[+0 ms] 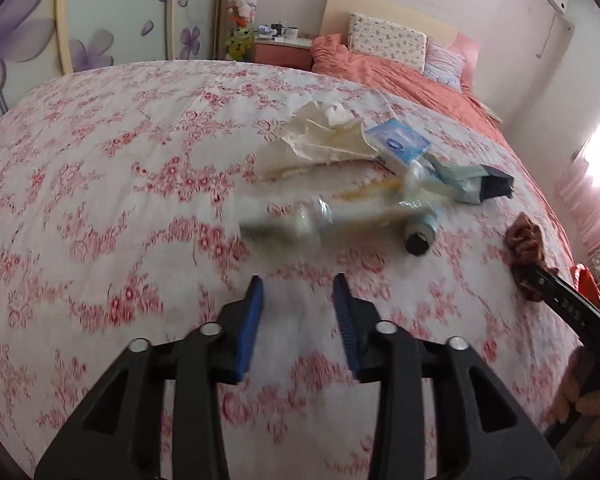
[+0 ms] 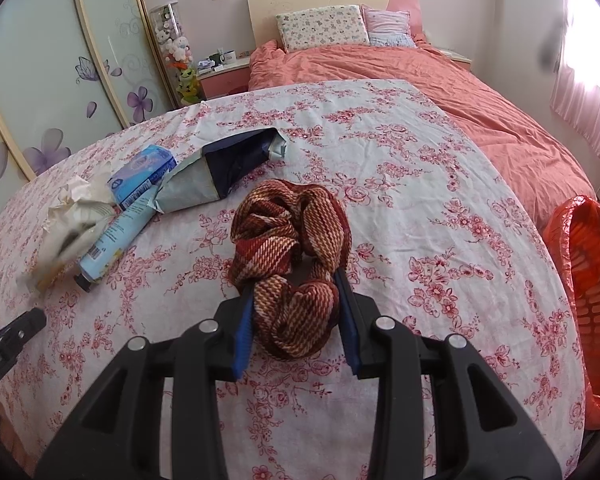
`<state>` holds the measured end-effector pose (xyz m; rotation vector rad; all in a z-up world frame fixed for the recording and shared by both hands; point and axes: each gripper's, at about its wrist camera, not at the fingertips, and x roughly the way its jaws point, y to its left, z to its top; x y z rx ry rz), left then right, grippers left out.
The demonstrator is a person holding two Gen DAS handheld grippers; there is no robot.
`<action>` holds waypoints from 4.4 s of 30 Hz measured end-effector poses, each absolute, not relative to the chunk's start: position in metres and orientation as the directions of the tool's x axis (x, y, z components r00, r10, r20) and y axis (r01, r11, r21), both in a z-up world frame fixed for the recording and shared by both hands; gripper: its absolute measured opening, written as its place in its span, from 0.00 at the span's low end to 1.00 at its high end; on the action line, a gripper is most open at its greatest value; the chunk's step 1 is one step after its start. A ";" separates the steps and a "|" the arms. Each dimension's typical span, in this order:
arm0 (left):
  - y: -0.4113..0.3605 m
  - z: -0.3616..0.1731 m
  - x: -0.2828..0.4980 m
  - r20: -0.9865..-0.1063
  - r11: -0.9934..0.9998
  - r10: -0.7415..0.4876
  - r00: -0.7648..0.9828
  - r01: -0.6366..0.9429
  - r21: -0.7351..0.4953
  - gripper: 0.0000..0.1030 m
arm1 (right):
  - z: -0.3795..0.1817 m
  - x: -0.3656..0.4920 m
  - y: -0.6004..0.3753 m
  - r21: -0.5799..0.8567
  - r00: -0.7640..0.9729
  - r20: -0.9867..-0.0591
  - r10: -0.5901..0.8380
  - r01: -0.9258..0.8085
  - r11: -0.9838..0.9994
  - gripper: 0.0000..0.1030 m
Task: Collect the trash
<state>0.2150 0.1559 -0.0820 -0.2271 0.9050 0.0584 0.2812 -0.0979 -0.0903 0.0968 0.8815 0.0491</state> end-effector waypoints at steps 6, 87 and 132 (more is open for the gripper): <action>0.149 -0.065 0.217 -0.742 0.985 0.018 0.670 -0.137 -0.100 0.67 | -0.090 0.280 -0.097 0.103 0.635 -0.768 0.082 -0.003 0.995 0.35; 0.107 -0.072 0.221 -0.749 0.995 0.037 0.661 -0.092 -0.032 0.11 | -0.049 0.237 -0.121 0.160 0.716 -0.684 0.143 -0.044 0.986 0.25; -0.250 -0.026 0.201 -0.674 0.739 -0.594 0.439 0.629 -0.242 0.11 | -0.015 0.120 -0.424 0.301 0.801 -0.563 -0.203 0.427 0.852 0.26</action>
